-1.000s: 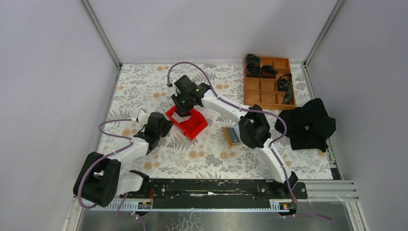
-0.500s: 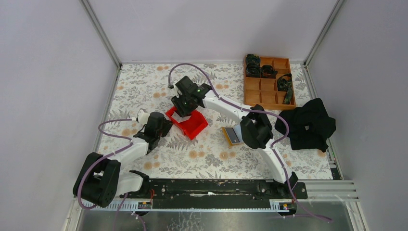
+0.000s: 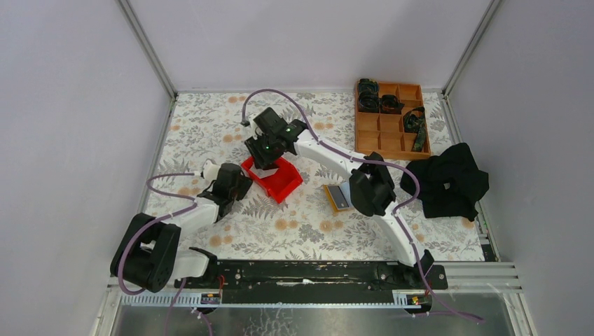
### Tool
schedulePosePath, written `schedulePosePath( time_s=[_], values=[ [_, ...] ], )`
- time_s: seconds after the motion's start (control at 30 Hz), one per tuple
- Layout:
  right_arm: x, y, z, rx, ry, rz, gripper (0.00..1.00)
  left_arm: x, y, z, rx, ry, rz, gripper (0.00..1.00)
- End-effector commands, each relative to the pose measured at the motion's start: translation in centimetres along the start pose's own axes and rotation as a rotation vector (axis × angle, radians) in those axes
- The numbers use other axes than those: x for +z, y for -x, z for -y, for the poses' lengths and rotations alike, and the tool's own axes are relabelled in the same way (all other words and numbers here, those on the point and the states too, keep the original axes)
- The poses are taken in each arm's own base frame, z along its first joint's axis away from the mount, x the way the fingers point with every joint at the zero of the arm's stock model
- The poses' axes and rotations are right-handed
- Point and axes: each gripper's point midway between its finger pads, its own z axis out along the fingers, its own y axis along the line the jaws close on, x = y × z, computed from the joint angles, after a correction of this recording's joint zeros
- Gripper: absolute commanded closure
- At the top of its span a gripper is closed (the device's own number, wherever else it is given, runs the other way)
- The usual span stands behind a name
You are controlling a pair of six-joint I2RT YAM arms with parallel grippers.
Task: Put the credit cards into the card holder
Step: Pick up the credit card from the storage box.
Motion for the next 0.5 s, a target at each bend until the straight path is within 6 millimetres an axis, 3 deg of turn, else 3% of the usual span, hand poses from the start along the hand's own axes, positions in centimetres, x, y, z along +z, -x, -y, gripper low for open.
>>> schedulePosePath(
  time_s=[0.0,0.33,0.47],
  values=[
    [0.5,1.2,-1.3,-0.001,0.054,0.029,0.47,0.2,1.0,2.8,-0.013,-0.072,0.02,0.62],
    [2.4,0.4,-0.9,0.034,0.08,0.005,0.44,0.7,0.9,3.2,-0.005,-0.071,0.011,0.62],
    [2.6,0.1,-1.2,0.049,0.102,-0.004,0.5,0.9,0.8,3.4,-0.002,-0.075,0.009,0.62]
  ],
)
